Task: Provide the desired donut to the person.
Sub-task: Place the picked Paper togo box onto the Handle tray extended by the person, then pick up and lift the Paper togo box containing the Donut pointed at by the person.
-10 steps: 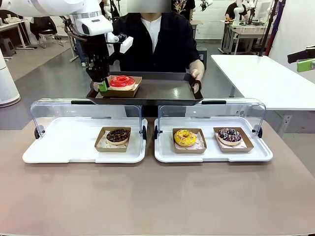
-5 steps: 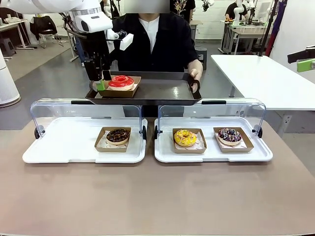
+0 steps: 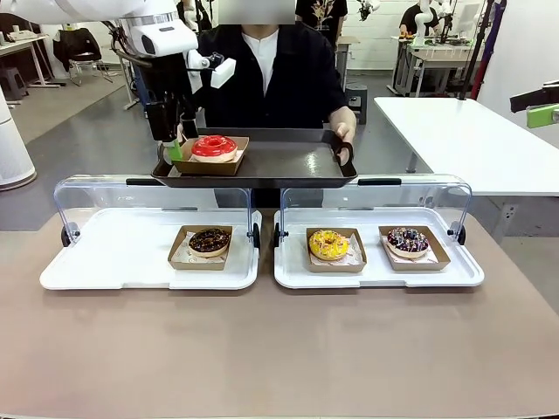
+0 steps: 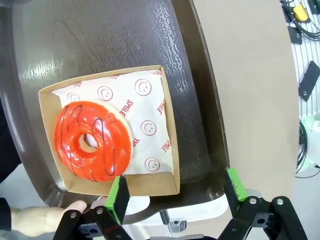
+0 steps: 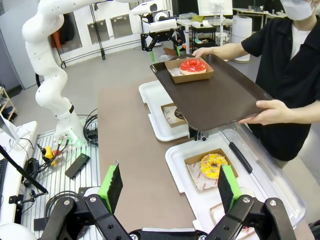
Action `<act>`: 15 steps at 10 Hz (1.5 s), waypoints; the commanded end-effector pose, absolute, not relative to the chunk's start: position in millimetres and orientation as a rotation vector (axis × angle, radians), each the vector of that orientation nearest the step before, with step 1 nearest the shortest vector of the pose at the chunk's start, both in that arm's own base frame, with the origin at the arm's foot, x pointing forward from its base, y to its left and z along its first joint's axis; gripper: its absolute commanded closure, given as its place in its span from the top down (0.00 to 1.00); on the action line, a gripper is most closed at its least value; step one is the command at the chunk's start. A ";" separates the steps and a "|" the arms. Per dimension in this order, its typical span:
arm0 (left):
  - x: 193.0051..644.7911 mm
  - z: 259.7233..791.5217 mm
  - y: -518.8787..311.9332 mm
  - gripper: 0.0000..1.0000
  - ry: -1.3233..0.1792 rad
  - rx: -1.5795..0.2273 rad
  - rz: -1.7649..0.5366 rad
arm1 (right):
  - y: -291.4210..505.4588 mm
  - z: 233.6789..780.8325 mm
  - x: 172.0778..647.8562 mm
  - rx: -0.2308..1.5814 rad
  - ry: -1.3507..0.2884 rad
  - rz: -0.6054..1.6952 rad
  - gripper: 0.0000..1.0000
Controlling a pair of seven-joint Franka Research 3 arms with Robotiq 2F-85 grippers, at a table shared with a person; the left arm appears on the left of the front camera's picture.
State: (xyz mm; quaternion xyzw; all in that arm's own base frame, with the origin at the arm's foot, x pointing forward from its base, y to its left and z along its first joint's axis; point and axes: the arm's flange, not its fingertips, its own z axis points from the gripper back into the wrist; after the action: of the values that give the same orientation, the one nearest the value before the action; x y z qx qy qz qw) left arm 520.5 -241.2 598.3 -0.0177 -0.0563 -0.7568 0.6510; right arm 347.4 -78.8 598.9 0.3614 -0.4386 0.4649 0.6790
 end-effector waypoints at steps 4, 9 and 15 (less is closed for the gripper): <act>439.2 635.8 -171.6 0.98 -0.223 -0.069 -1.751 | -77.4 599.7 349.9 0.828 -1.005 1.047 1.00; 378.0 626.8 -112.1 0.98 -0.247 0.020 -1.695 | -77.4 599.7 349.9 0.828 -1.005 1.047 1.00; 378.0 631.3 -110.0 0.98 -0.229 -0.014 -1.682 | -77.4 599.7 349.9 0.828 -1.005 1.047 1.00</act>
State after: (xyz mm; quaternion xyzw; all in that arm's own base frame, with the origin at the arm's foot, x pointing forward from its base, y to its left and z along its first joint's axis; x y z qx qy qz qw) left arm 375.5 -110.6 628.0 -0.0083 -0.1051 -0.7461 0.6574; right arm 347.5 -79.0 598.7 0.3613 -0.4383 0.4645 0.6794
